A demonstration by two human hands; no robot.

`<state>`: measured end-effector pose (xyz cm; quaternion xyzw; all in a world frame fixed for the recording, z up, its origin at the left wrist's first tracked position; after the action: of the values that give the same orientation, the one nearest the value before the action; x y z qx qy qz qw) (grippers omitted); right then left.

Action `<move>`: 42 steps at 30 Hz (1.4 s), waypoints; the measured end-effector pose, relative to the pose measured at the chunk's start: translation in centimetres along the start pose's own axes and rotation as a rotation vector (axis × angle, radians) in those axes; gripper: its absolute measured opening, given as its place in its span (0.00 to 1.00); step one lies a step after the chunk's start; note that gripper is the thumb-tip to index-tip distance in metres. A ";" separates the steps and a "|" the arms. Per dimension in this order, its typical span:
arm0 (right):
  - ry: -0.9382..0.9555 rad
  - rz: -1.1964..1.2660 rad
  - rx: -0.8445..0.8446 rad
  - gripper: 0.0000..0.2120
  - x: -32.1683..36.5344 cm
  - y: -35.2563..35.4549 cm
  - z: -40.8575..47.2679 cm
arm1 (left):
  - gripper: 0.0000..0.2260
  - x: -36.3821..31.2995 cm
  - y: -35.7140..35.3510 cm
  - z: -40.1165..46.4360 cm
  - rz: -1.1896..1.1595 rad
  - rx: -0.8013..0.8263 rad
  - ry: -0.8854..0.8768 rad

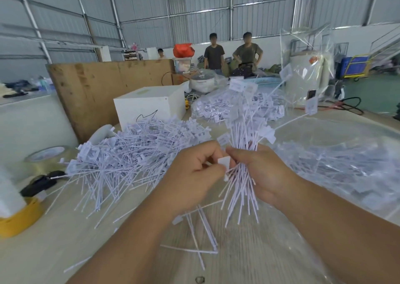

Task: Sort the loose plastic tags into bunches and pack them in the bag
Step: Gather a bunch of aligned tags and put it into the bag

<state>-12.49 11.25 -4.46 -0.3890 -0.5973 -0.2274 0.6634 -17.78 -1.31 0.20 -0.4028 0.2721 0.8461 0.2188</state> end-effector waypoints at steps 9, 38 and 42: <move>-0.176 0.024 -0.084 0.06 -1.3 0.9 0.4 | 0.10 -0.7 3.2 0.8 -0.240 -0.293 0.025; -0.001 -0.247 0.127 0.09 -0.4 -3.2 -2.6 | 0.20 3.1 9.5 1.3 -0.149 -0.788 0.131; 0.111 -0.404 0.375 0.10 0.0 -6.1 -5.1 | 0.12 2.6 8.6 1.1 -0.083 -0.798 0.083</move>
<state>-14.00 3.58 -2.90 -0.1194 -0.6573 -0.2614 0.6967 -24.99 -6.77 1.09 -0.5006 -0.0855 0.8588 0.0679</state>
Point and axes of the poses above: each hand's wrist, its own z-axis towards the middle knuckle, its own y-axis out of the back of the hand, x = y × z, the point moved 8 cm from there along z, towards the middle knuckle, and after that the axes turned 13 degrees about -x, right-handed, at the moved point
